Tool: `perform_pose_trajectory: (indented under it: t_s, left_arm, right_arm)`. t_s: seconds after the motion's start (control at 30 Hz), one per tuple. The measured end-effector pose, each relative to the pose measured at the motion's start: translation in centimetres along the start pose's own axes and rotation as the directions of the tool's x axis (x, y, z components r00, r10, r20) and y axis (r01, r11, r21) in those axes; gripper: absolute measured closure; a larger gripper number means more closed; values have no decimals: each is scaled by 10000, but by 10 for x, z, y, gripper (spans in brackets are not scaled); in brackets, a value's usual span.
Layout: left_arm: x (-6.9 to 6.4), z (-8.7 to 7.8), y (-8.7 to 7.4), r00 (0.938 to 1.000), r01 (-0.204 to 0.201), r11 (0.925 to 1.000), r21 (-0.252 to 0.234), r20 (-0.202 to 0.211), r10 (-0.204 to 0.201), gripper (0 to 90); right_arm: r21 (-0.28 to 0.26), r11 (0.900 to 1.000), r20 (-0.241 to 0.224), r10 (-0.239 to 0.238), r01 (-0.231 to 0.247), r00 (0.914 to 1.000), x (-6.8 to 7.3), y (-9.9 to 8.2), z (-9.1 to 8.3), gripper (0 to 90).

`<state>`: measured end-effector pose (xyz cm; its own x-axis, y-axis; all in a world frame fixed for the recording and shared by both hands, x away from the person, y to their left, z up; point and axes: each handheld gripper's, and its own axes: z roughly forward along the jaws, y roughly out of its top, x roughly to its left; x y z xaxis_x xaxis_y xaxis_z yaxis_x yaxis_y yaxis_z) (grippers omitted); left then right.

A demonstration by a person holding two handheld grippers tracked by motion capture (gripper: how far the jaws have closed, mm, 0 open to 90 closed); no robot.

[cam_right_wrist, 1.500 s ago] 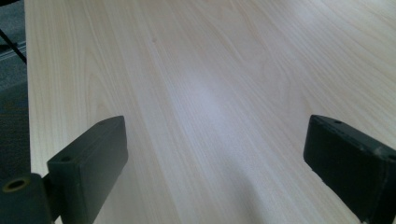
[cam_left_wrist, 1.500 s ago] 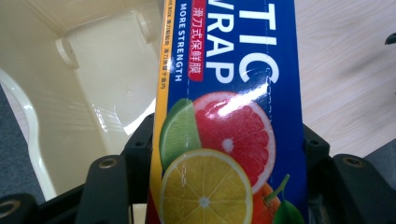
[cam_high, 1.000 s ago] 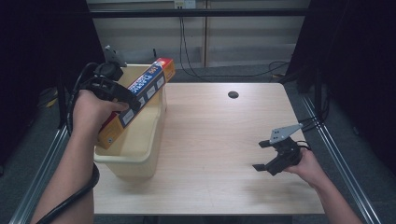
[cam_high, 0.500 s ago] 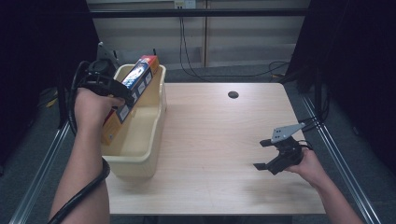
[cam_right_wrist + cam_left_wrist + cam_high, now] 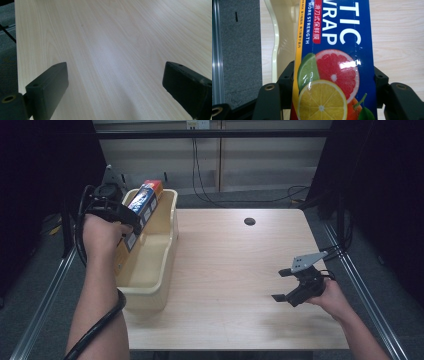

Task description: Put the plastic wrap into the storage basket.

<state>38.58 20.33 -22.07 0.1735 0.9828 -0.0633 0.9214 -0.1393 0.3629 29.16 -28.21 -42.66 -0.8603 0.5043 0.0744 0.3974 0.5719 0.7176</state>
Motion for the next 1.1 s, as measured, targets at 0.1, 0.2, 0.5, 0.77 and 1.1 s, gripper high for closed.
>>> perform_pose_trajectory:
  t_s: [0.1, 0.2, 0.5, 0.77, 1.1]
  left_arm:
    - [1, 0, -3, 10000, -27, 10000, -34, -3, 27, 409]
    - [-1, -1, -4, 9998, -30, 10000, -55, -201, 29, 408]
    - [-2, 6, -12, 10000, -11, 10000, 54, -76, 12, 407]
    - [-2, 11, -16, 9999, 99, 9999, 134, -140, -97, 406]
    - [0, 24, -21, 9998, 208, 9993, 314, -53, -207, 405]
  right_arm:
    - [6, 10000, 18, 5, -5, 10000, 0, 0, 0, 64]
    - [15, 10000, 5, -21, 21, 10000, 0, 0, 1, 64]
    - [-31, 10000, -86, -92, 92, 9999, 2, 1, 1, 64]
    - [-76, 9999, -43, -69, 69, 10000, 1, 0, -1, 64]
    - [-56, 9999, -53, -104, 103, 9999, 2, 1, 0, 64]
